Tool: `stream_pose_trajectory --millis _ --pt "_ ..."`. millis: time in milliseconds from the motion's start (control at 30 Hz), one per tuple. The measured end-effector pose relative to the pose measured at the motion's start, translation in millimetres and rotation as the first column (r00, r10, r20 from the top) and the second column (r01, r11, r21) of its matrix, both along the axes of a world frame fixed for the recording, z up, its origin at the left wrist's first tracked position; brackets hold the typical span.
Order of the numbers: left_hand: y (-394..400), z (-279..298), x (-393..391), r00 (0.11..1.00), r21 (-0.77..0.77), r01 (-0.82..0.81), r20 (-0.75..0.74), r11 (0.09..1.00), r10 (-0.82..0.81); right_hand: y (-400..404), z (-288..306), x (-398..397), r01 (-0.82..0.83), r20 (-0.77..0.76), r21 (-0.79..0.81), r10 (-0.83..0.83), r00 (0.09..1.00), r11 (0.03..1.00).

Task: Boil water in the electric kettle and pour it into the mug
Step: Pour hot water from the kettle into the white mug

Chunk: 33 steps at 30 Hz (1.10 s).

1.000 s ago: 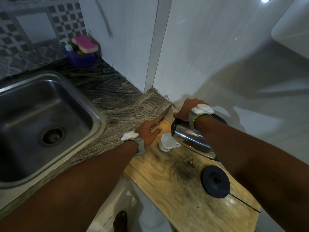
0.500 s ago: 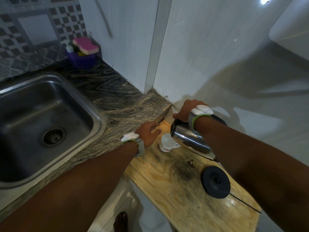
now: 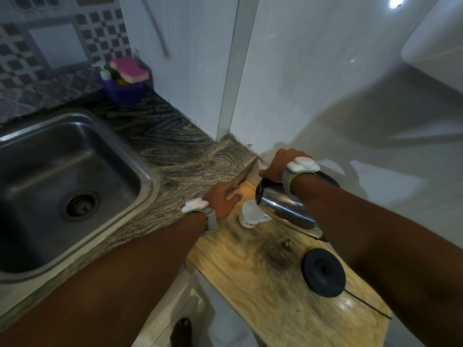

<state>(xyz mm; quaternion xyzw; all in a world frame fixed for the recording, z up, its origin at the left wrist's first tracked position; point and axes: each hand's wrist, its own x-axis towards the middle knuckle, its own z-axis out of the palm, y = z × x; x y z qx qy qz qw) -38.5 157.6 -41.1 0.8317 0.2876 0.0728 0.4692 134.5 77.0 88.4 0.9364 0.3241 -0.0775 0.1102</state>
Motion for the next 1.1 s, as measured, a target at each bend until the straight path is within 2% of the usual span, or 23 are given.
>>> stream_pose_trajectory --millis 600,800,1100 --pt "-4 7 -1 0.999 0.014 0.031 -0.039 0.999 -0.031 -14 3 -1 0.013 -0.029 0.046 -0.012 1.000 0.999" --pt "-7 18 5 0.998 0.033 0.039 -0.050 0.999 -0.038 -32 1 3 0.037 -0.020 0.111 -0.035 0.999 0.993" --pt "-26 46 21 0.996 0.071 0.081 0.033 0.994 -0.083 -79 -3 10 0.131 -0.083 0.215 -0.116 0.990 0.968"
